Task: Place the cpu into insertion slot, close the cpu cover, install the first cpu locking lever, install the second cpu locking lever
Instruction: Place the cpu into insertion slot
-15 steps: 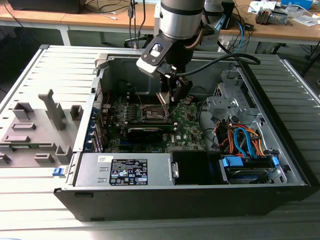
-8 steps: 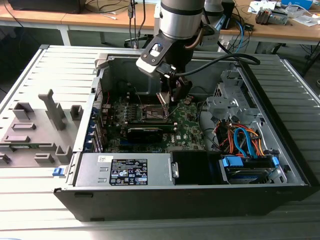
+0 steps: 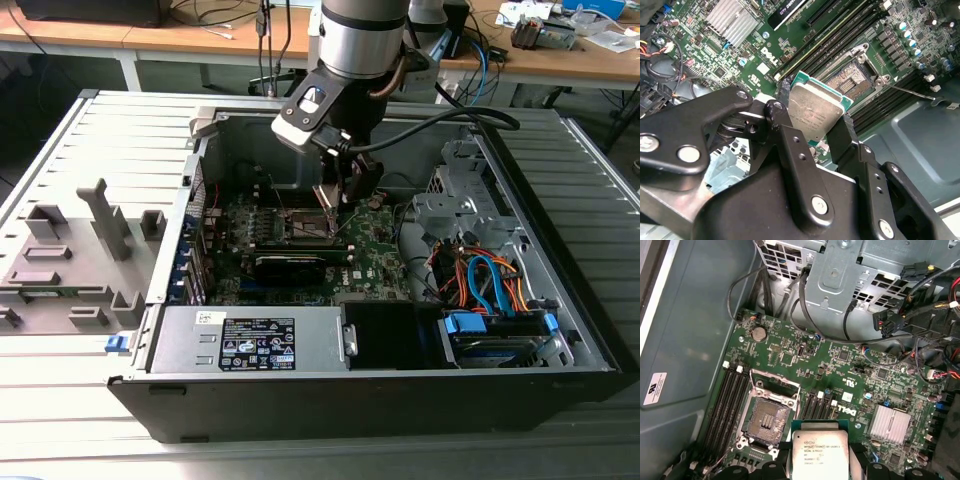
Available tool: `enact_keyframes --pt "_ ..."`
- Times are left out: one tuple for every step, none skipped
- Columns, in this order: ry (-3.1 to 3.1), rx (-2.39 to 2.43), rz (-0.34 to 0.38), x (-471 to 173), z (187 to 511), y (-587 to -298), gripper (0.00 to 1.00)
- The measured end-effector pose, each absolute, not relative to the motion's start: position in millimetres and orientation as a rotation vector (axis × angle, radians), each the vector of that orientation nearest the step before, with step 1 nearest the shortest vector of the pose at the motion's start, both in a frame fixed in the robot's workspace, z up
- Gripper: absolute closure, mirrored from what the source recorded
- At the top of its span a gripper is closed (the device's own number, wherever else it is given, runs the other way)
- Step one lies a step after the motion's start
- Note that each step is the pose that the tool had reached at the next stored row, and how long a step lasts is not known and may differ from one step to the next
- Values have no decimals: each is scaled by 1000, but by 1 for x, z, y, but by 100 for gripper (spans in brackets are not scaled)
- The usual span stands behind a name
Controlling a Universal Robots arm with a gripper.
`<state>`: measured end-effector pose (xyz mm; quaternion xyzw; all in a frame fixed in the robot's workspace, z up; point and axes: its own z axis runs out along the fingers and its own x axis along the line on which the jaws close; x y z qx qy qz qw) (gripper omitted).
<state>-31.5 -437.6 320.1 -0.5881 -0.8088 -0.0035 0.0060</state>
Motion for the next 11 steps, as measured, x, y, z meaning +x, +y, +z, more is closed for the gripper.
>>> enact_keyframes --pt "-2530 -1843 -11 -32 320 -438 45" --pt "-2529 -1844 -11 -32 320 -438 45" --pt "-2527 -1846 -11 -32 320 -438 45" --pt "-2527 -1847 -11 -32 320 -438 45" --pt "-2525 -1849 -11 -32 320 -438 45" --pt "-2523 -1852 -11 -32 320 -438 45" --pt "-2522 -1854 -11 -32 320 -438 45" --pt "-2521 -1855 -11 -32 320 -438 45" --pt "-2519 -1857 -11 -32 320 -438 45" --pt "-2517 -1860 -11 -32 320 -438 45" --pt "-2515 -1863 -11 -32 320 -438 45"
